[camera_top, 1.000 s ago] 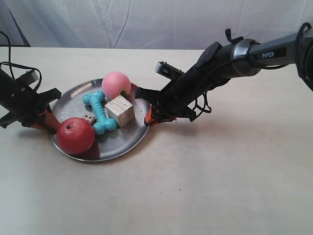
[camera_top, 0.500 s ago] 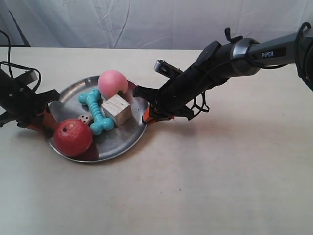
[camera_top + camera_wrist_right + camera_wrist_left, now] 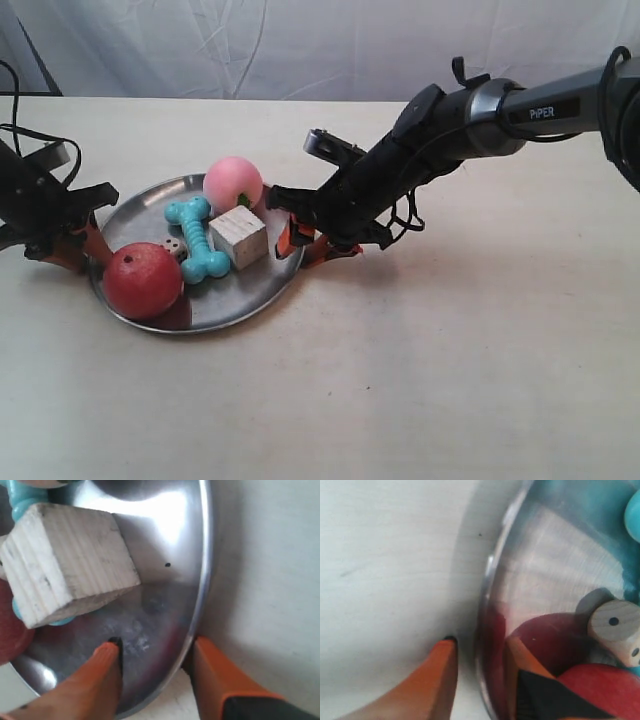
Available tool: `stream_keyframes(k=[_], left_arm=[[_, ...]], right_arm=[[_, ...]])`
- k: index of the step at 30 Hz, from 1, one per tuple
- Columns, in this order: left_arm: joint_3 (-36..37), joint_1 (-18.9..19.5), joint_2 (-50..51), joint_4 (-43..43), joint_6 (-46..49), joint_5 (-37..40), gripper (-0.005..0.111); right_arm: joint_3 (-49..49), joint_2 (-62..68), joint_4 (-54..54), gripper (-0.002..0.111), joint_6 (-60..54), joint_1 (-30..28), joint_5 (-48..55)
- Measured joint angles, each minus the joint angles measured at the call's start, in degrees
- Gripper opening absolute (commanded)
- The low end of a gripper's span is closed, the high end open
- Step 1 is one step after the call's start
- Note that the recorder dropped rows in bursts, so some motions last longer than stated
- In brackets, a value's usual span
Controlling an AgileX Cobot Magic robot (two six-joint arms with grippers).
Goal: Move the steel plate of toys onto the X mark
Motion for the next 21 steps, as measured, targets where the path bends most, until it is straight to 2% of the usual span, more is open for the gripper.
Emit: stream_keyframes(k=[9,18,21], left_arm=[[0.2,1.4,-2.8,3.5,-1.7,-2.1,0.033],[0.2,2.1,-5.8,3.5,-1.7,-2.4,0.033],[0.2,2.1,-6.5,3.3,-1.7,-2.2,0.026]], right_arm=[[0.0,-0.3,-2.0,0.042,-0.1,0.0,0.2],[0.0,-4.0,-10.2,0.042,4.5,0.0,-0.8],[0.0,-5.4,-12.1,0.040,5.6,0.0,-0.5]])
